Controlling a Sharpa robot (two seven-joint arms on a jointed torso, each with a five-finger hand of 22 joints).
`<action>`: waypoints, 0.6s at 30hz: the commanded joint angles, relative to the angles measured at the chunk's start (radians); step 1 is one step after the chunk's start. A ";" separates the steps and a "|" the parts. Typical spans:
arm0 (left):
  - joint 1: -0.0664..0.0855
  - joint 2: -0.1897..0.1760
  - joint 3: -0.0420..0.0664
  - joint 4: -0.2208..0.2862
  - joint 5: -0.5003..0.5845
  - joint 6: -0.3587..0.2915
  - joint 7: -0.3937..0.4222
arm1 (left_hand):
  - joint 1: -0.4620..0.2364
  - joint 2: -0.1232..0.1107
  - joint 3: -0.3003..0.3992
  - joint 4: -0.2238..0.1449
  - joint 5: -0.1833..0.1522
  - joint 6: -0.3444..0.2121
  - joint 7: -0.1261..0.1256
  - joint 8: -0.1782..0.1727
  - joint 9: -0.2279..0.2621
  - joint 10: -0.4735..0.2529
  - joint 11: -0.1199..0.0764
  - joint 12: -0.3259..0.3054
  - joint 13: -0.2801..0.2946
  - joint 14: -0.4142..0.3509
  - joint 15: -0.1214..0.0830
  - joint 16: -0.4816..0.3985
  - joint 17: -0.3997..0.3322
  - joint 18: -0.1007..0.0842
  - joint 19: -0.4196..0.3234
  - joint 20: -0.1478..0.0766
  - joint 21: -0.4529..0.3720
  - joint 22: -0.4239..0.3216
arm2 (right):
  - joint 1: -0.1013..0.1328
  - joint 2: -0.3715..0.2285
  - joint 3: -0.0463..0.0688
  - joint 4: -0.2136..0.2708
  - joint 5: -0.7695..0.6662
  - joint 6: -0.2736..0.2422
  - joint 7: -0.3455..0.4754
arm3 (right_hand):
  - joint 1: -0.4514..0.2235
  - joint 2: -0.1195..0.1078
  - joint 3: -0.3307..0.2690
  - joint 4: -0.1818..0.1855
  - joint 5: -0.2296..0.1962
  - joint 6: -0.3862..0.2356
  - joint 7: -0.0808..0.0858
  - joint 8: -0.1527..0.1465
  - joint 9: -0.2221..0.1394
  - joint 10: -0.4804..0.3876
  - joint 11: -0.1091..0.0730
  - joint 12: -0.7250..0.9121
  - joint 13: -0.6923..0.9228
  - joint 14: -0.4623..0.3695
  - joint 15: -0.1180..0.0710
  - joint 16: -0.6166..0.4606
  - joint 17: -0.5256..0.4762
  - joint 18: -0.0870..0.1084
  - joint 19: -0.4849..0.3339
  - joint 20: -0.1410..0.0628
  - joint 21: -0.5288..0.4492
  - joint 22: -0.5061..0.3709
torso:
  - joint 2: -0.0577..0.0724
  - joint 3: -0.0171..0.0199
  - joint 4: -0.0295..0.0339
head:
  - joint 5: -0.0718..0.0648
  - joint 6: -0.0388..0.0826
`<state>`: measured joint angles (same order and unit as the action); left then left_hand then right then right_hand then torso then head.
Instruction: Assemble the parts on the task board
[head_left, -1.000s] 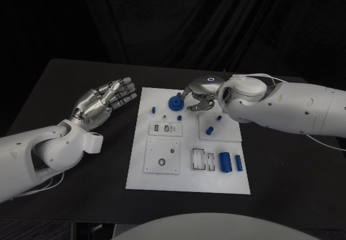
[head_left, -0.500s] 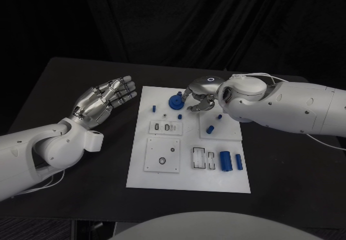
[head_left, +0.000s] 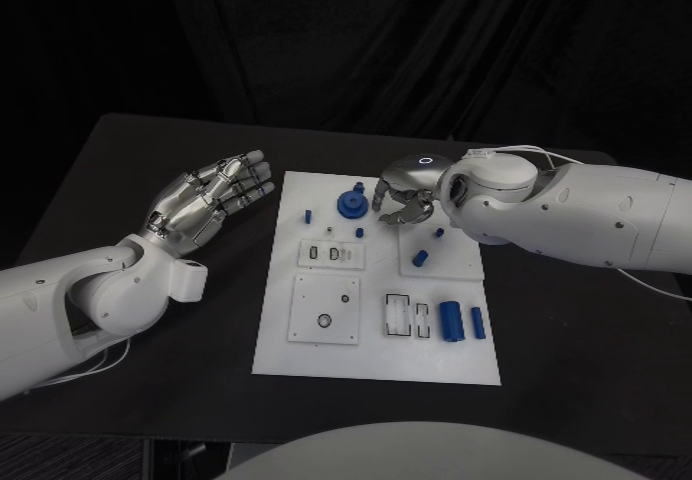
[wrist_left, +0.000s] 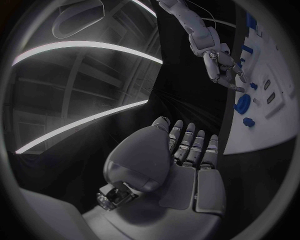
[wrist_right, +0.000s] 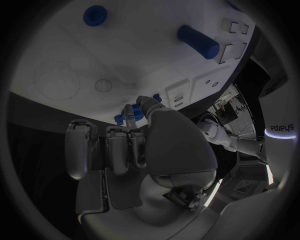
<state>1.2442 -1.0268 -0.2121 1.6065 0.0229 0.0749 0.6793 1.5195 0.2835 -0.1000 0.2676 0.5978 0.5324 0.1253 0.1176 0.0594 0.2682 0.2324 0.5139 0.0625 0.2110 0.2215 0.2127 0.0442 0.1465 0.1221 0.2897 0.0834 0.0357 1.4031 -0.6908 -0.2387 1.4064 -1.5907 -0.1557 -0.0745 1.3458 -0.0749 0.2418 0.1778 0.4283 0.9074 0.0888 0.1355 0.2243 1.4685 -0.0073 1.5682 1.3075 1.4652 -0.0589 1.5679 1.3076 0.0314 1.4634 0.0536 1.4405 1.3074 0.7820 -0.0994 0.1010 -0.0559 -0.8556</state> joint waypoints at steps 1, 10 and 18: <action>-0.002 0.001 0.001 0.002 -0.001 0.014 0.027 | 0.009 -0.003 0.005 -0.002 0.005 0.001 0.005 0.000 0.001 0.000 0.009 -0.004 0.001 0.001 0.005 0.005 0.001 -0.010 0.006 0.003 0.006 -0.001 | -0.003 -0.007 0.000 0.005 -0.006 0.002 -0.003 | -0.001 0.005 0.004 -0.001 -0.003 0.015 0.000 0.008 0.004 0.102 0.006 0.003 0.263 0.106 0.001 0.003 0.263 0.002 0.032 0.000 -0.002 0.219 | 0.000 0.0000 0.0007 | 0.001 0.003; -0.002 -0.008 0.001 0.005 -0.001 0.010 0.027 | 0.009 -0.003 0.005 -0.002 0.005 0.001 0.005 0.000 0.001 0.000 0.009 -0.004 0.001 0.001 0.005 0.005 0.001 -0.010 0.006 0.003 0.006 -0.001 | 0.017 -0.072 0.001 0.050 -0.006 -0.083 -0.009 | -0.010 -0.001 -0.005 0.004 -0.062 -0.003 0.001 -0.011 -0.003 0.102 0.007 0.003 0.263 0.106 0.001 0.003 0.263 0.003 0.031 0.001 -0.006 0.218 | 0.000 -0.0001 -0.0001 | -0.003 0.014; -0.002 -0.004 0.001 0.006 -0.001 0.009 0.025 | 0.009 -0.003 0.007 -0.002 0.005 0.003 0.006 0.001 0.001 0.002 0.009 -0.002 0.002 0.002 0.005 0.007 0.002 -0.010 0.007 0.003 0.006 -0.001 | 0.090 -0.221 0.000 0.181 -0.006 -0.182 -0.022 | -0.012 -0.016 -0.035 0.015 -0.198 -0.019 0.002 -0.037 -0.022 0.102 0.008 0.003 0.263 0.106 0.003 0.003 0.263 -0.003 0.046 0.003 0.019 0.226 | 0.000 0.0005 -0.0005 | -0.014 0.016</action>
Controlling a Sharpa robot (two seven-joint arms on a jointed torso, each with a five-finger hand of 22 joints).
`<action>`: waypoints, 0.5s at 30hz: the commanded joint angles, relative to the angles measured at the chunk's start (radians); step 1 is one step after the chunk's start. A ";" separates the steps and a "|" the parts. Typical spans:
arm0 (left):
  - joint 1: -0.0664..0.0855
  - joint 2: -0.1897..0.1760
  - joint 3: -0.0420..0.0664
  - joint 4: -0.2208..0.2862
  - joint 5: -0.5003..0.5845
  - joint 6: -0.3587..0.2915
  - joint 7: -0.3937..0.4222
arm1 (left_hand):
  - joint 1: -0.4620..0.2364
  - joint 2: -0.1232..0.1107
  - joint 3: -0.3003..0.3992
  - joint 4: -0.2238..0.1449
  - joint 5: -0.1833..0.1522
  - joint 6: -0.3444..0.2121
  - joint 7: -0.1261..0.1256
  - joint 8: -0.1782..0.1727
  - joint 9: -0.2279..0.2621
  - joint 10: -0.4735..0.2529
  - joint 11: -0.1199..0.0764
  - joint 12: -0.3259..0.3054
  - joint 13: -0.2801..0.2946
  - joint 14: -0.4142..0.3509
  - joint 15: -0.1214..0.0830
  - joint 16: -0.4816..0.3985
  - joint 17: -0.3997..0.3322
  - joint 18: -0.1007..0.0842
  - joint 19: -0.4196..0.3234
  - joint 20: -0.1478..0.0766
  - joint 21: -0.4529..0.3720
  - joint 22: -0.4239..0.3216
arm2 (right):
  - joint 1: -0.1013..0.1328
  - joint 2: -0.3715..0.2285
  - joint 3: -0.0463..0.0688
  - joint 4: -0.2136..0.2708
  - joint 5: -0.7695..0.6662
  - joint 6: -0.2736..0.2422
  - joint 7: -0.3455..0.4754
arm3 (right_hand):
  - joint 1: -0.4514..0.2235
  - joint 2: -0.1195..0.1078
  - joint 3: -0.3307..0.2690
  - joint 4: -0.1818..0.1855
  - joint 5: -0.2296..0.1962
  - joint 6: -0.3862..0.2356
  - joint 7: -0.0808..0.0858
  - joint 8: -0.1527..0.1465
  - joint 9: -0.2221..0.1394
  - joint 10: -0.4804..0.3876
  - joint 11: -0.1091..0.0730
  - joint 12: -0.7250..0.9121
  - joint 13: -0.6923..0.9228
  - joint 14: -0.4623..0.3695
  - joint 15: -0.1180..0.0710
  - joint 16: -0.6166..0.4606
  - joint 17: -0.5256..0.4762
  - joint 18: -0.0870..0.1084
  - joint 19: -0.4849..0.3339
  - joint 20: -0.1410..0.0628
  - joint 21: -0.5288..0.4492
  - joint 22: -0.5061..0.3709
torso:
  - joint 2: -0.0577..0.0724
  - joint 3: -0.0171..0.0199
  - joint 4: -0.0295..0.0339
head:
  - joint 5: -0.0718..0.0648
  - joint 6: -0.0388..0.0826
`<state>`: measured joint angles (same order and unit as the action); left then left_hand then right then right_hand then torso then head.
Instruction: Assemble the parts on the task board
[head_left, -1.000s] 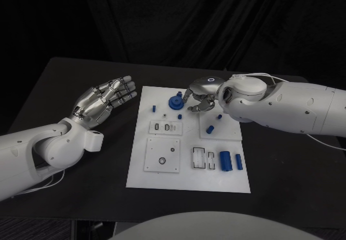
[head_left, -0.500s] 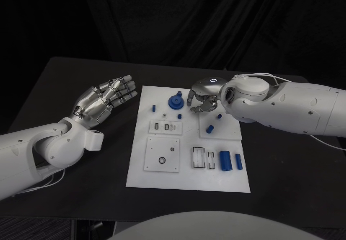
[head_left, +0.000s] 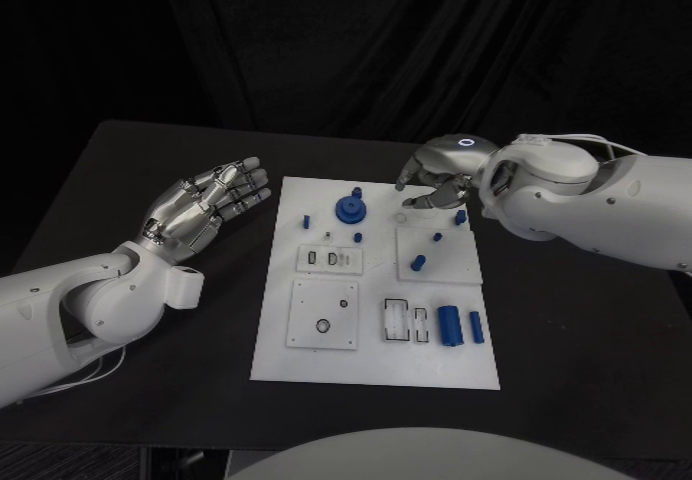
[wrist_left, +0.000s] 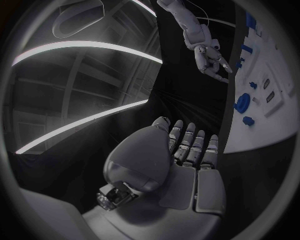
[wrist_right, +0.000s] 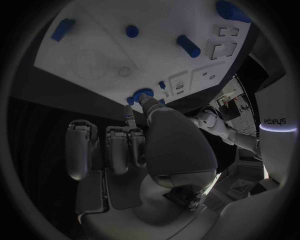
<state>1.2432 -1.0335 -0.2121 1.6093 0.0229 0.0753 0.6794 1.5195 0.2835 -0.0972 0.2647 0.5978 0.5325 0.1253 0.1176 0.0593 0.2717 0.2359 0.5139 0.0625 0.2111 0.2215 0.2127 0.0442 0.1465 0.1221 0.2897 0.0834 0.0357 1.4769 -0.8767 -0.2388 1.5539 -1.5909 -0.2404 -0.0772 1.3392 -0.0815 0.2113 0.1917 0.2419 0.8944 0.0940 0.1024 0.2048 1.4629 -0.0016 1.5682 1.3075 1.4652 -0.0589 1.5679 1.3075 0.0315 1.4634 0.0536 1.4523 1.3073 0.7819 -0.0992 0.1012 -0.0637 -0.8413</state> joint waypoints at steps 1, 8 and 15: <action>-0.001 0.003 0.001 0.003 -0.001 0.009 0.025 | 0.009 -0.003 0.004 0.000 0.005 0.003 0.006 0.001 0.001 -0.002 0.006 -0.002 0.002 0.002 0.005 0.007 0.002 -0.010 0.007 0.003 0.006 -0.001 | 0.020 -0.049 0.000 0.043 -0.006 -0.104 -0.016 | -0.005 -0.009 -0.006 0.001 -0.013 -0.005 -0.003 -0.004 -0.002 0.108 0.002 0.003 0.263 0.106 0.002 0.003 0.263 -0.003 0.047 0.003 0.009 0.227 | 0.000 0.0004 -0.0014 | -0.010 0.006; -0.001 0.009 0.001 0.002 -0.001 0.010 0.023 | 0.009 -0.004 0.006 0.000 0.005 0.006 0.006 0.001 0.001 0.000 0.006 0.002 0.002 0.003 0.005 0.007 0.002 -0.010 0.007 0.003 0.006 -0.001 | 0.030 -0.165 -0.007 0.084 0.005 -0.187 0.037 | 0.013 -0.001 -0.014 0.009 -0.008 0.059 0.003 0.020 0.004 0.108 0.006 0.003 0.263 0.106 0.003 0.003 0.263 -0.013 0.069 0.002 0.048 0.240 | 0.000 -0.0002 -0.0002 | -0.013 0.027; -0.001 0.019 0.001 0.001 -0.001 0.013 0.022 | 0.009 -0.004 0.006 0.000 0.005 0.006 0.006 0.002 0.002 0.001 0.006 0.001 0.002 0.002 0.005 0.007 0.002 -0.011 0.007 0.003 0.006 -0.001 | -0.019 -0.246 -0.009 0.085 0.013 -0.230 0.045 | 0.014 -0.006 -0.019 0.013 -0.014 0.061 0.005 0.019 0.002 0.108 0.009 0.003 0.263 0.106 0.005 0.003 0.263 -0.014 0.070 0.003 0.050 0.240 | 0.001 0.0005 0.0022 | -0.022 0.013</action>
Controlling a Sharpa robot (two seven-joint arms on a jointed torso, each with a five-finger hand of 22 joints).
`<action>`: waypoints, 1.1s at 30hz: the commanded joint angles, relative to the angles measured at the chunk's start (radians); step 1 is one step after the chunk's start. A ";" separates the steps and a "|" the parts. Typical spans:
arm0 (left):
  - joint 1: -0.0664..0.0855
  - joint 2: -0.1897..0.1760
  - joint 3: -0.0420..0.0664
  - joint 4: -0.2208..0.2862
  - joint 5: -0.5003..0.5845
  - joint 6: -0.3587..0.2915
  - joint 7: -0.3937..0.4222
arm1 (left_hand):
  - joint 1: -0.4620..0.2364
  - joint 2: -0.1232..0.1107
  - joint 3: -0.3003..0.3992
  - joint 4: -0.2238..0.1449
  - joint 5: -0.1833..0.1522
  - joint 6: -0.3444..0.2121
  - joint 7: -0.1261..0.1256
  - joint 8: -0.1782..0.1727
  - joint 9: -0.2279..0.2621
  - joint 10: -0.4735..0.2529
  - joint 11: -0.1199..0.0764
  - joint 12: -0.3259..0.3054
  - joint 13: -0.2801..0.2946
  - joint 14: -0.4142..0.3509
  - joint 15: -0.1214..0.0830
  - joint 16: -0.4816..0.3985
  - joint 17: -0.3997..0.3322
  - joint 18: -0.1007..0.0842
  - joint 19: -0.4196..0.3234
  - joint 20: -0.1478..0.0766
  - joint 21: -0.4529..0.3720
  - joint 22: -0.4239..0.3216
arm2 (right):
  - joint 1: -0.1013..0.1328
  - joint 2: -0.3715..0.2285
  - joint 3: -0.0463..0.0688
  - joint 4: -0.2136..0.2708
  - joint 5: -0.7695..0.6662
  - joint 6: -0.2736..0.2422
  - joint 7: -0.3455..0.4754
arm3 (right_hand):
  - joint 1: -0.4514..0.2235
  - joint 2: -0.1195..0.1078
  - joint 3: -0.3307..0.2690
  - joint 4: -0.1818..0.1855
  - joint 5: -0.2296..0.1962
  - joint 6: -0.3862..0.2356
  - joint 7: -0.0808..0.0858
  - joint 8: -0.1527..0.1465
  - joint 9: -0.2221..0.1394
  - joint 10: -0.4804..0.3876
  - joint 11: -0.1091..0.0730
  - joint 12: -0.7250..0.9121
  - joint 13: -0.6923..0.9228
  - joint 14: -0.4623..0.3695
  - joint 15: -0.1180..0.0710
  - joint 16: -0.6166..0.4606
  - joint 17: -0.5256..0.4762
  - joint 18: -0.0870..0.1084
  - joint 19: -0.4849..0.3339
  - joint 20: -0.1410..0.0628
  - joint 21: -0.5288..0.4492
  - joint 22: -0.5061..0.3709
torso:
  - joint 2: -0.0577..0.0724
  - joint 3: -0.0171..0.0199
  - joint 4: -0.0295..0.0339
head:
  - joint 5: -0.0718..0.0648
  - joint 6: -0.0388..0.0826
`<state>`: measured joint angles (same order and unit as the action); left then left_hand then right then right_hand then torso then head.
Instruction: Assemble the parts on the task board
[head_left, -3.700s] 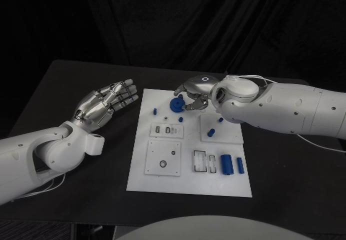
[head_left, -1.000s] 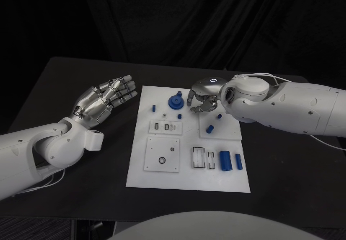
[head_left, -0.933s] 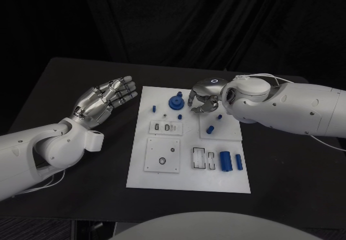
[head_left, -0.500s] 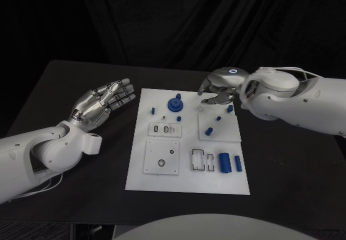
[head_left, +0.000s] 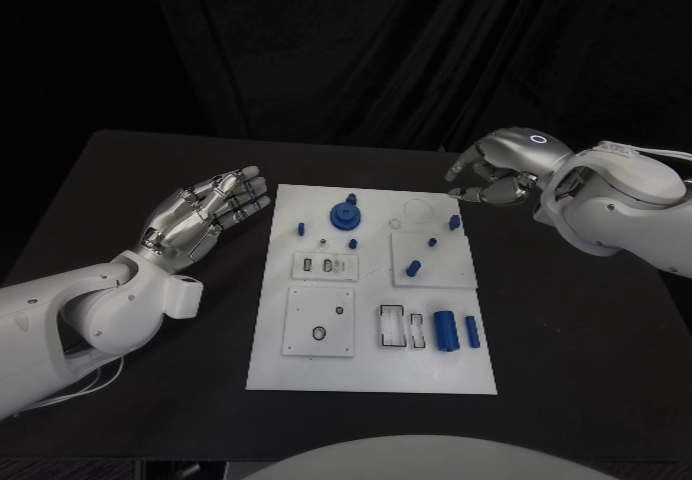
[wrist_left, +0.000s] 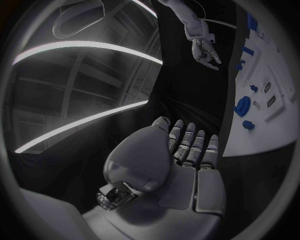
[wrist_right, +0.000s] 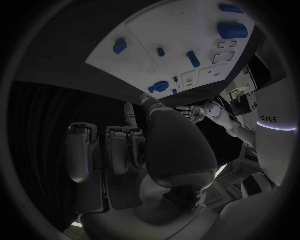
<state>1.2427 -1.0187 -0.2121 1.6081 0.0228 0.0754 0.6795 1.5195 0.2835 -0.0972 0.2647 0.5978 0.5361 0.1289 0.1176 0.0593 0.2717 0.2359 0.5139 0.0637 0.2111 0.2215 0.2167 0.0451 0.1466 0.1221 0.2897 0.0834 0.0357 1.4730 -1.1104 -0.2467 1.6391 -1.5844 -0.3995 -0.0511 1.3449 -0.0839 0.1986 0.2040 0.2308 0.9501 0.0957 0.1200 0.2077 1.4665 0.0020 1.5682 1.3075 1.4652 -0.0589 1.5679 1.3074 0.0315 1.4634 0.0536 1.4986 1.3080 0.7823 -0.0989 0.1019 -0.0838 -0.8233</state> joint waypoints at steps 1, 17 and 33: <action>-0.001 0.006 0.001 0.002 -0.001 0.013 0.021 | 0.009 -0.004 0.006 0.000 0.005 0.002 0.002 0.002 0.002 0.001 0.006 0.001 0.001 0.002 0.005 0.003 0.001 -0.011 0.007 0.003 0.006 -0.001 | -0.024 -0.020 -0.001 -0.005 0.007 -0.069 0.015 | 0.013 -0.009 -0.010 0.003 -0.012 0.001 0.004 -0.004 -0.003 0.104 0.006 0.003 0.263 0.106 0.006 0.003 0.263 -0.013 0.069 0.004 0.002 0.239 | 0.000 0.0000 -0.0003 | 0.000 -0.007; -0.002 0.009 0.001 0.000 -0.001 0.018 0.021 | 0.008 -0.005 0.008 0.001 0.005 0.002 0.003 0.002 0.002 0.001 0.007 0.001 0.001 0.002 0.006 0.003 0.001 -0.011 0.006 0.003 0.006 -0.001 | -0.110 -0.024 -0.002 -0.085 0.008 -0.048 -0.008 | 0.030 -0.025 -0.048 0.050 -0.094 -0.057 0.010 -0.045 -0.026 0.104 0.011 0.003 0.263 0.106 0.011 0.003 0.263 -0.008 0.057 0.010 -0.019 0.232 | 0.001 -0.0012 0.0083 | -0.016 -0.023; -0.002 0.008 0.001 -0.003 -0.001 0.021 0.020 | 0.008 -0.005 0.010 0.001 0.005 0.000 0.003 0.001 0.001 0.000 0.007 -0.001 0.001 0.001 0.006 0.002 0.001 -0.011 0.006 0.003 0.006 -0.001 | -0.128 0.016 -0.002 -0.122 0.008 -0.027 -0.017 | 0.029 -0.026 -0.057 0.064 -0.105 -0.070 0.009 -0.050 -0.029 0.104 0.010 0.003 0.263 0.106 0.012 0.003 0.263 -0.005 0.051 0.011 -0.031 0.228 | 0.001 -0.0016 0.0091 | -0.021 -0.024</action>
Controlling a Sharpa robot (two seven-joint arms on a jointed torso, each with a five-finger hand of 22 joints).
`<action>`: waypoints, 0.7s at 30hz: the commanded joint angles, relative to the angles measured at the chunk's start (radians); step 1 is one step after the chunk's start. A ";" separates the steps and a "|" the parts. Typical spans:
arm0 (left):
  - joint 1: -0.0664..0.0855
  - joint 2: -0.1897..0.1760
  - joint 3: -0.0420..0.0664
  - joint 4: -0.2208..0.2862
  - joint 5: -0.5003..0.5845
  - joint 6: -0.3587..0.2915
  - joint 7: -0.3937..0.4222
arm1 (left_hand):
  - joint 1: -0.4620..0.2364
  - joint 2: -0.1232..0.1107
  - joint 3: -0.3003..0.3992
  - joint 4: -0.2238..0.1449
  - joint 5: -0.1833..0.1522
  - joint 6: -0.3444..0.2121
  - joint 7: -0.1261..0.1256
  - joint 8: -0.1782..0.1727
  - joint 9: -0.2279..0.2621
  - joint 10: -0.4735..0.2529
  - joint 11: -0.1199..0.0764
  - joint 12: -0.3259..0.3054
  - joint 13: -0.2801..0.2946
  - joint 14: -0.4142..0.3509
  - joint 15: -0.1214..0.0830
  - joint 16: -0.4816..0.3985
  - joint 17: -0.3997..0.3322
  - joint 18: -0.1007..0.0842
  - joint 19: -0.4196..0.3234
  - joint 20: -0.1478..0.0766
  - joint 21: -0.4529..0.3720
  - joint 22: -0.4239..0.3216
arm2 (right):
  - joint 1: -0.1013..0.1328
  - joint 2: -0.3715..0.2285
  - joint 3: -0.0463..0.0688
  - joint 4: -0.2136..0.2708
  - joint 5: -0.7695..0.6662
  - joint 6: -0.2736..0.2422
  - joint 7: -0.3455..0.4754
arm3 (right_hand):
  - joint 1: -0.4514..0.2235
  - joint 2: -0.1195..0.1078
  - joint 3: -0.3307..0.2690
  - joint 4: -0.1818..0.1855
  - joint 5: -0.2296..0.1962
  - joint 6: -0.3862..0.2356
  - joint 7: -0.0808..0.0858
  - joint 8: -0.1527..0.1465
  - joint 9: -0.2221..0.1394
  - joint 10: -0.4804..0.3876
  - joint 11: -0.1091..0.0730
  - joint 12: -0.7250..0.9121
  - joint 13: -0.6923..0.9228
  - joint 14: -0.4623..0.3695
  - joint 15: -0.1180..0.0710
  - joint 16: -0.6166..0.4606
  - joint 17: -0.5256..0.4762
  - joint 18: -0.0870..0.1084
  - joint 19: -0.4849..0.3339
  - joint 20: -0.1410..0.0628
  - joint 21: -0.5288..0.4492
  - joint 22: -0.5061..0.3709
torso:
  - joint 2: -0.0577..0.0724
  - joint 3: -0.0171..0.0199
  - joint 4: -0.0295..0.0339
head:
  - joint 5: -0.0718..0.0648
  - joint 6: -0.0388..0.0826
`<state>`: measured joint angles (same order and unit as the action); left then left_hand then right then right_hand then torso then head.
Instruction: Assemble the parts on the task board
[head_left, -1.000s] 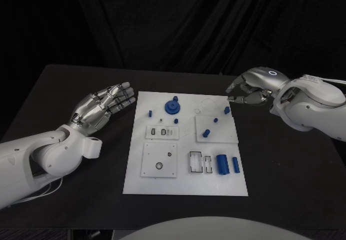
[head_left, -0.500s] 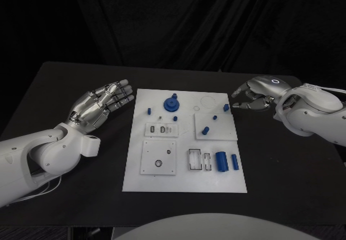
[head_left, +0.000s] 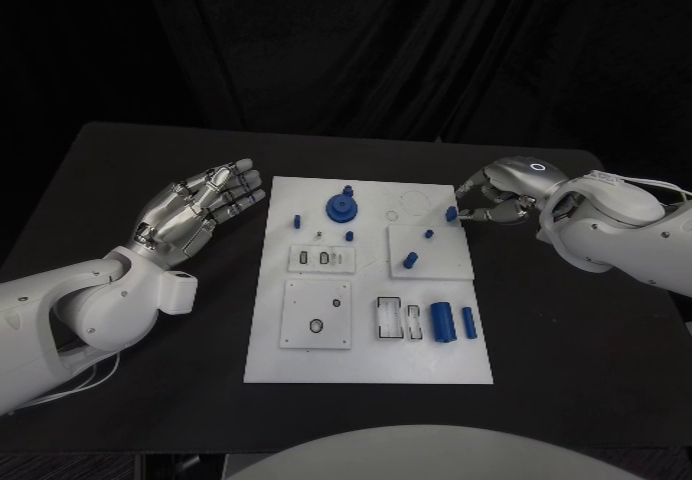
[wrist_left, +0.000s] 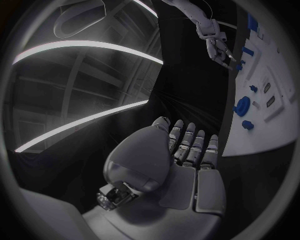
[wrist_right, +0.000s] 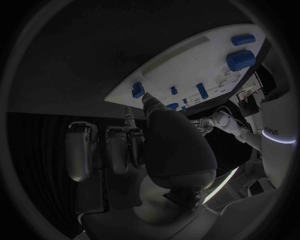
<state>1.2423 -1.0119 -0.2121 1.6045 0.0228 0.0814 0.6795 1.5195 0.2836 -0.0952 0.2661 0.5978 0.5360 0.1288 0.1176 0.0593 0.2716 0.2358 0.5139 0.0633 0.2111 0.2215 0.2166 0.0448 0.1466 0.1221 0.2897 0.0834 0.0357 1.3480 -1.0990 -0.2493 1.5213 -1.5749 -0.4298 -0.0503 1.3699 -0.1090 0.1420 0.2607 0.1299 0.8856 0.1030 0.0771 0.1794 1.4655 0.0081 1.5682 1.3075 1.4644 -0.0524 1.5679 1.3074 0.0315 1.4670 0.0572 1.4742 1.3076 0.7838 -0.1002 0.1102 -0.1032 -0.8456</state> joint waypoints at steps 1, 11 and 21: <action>-0.001 0.001 0.001 0.000 -0.001 0.015 0.020 | 0.008 -0.005 0.008 -0.001 0.005 0.000 0.003 0.001 0.001 0.000 0.007 -0.001 0.001 0.001 0.006 0.002 0.001 -0.011 0.006 0.003 0.006 -0.001 | -0.004 0.007 0.000 -0.007 -0.001 0.007 -0.019 | 0.004 -0.001 -0.001 0.007 -0.004 -0.006 0.001 -0.007 -0.001 0.105 0.004 0.003 0.263 0.106 0.005 0.003 0.263 -0.005 0.047 0.007 -0.007 0.228 | -0.001 -0.0003 0.0007 | -0.001 -0.001; -0.002 0.001 0.001 -0.001 -0.001 0.018 0.019 | 0.008 -0.005 0.009 -0.001 0.005 -0.001 0.003 0.001 0.001 -0.001 0.007 -0.002 0.001 0.000 0.006 0.002 0.001 -0.012 0.006 0.003 0.005 -0.002 | -0.015 0.038 0.000 -0.037 0.001 0.022 -0.021 | 0.005 -0.001 -0.005 0.012 -0.005 -0.019 0.000 -0.011 -0.004 0.105 0.004 0.003 0.263 0.106 0.005 0.003 0.263 -0.003 0.042 0.007 -0.016 0.225 | -0.001 -0.0004 -0.0001 | 0.003 -0.003; -0.003 -0.001 0.001 -0.002 -0.001 0.020 0.017 | 0.008 -0.005 0.009 -0.001 0.005 -0.001 0.003 0.001 0.001 -0.001 0.007 -0.002 0.001 0.000 0.006 0.002 0.001 -0.012 0.006 0.003 0.005 -0.002 | -0.023 0.059 0.001 -0.055 0.008 0.026 -0.020 | 0.006 -0.001 -0.006 0.013 -0.002 -0.021 0.001 -0.010 -0.004 0.105 0.004 0.003 0.263 0.106 0.005 0.003 0.263 -0.001 0.039 0.007 -0.022 0.223 | -0.001 0.0001 0.0008 | 0.002 -0.006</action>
<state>1.2414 -1.0130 -0.2121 1.6005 0.0228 0.0861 0.6794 1.5195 0.2835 -0.0917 0.2647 0.5978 0.5360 0.1288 0.1176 0.0593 0.2716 0.2358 0.5139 0.0631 0.2111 0.2214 0.2166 0.0446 0.1465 0.1221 0.2897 0.0834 0.0357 1.3282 -1.0398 -0.2493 1.4690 -1.5692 -0.4137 -0.0538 1.3698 -0.1090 0.1355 0.2672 0.1300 0.8745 0.1030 0.0696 0.1763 1.4654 0.0079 1.5682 1.3075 1.4643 -0.0524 1.5679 1.3074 0.0315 1.4670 0.0571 1.4577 1.3074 0.7829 -0.1005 0.1101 -0.0998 -0.8499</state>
